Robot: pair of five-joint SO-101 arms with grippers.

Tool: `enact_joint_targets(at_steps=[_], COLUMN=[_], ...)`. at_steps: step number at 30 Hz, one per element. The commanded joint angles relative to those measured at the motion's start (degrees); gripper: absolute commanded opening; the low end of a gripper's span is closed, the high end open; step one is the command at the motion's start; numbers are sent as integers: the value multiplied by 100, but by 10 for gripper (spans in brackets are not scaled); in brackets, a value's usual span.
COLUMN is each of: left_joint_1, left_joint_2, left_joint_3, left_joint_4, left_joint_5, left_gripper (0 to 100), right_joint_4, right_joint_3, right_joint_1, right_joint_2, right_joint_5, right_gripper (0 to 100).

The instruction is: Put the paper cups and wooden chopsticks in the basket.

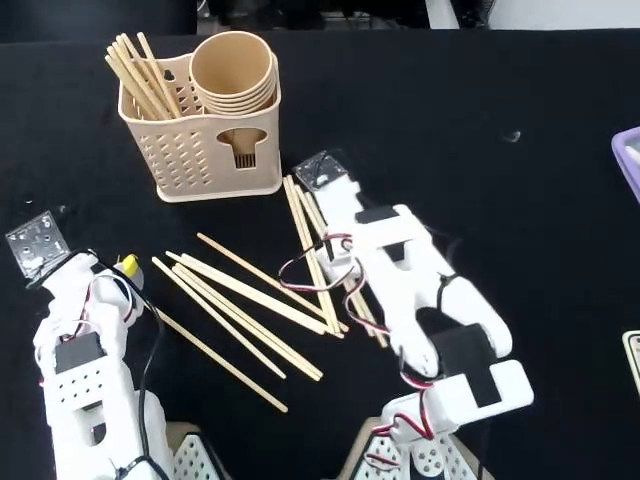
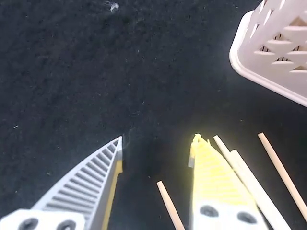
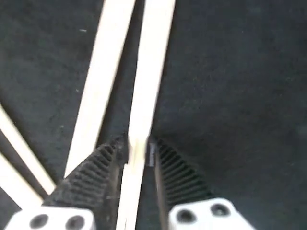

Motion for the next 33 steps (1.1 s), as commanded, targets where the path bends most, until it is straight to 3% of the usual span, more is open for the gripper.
enact_joint_targets(at_steps=[1,4,14,17,24,28,33], left_joint_1=[-4,-4,-4,-4,-40,-48,-48], left_joint_2=[-88,-88,-88,-88,-88,-88,-88], left_joint_3=[-22,-22,-22,-13,-13,-13,-13], left_joint_4=[-62,-62,-97,-97,-62,-62,-62], left_joint_5=[35,53,70,70,70,79,79], left_gripper=[223,223,223,223,223,223,223], right_joint_4=[70,62,-88,-62,1785,2233,1934], right_joint_3=[-189,40,734,541,-1138,-2149,-2809], right_joint_1=[563,879,932,967,756,413,-774], right_joint_2=[-242,-822,-2132,-2387,-3486,-4268,-4901], right_joint_5=[114,97,44,-273,-387,-598,-879], right_gripper=[11,11,11,11,11,11,11])
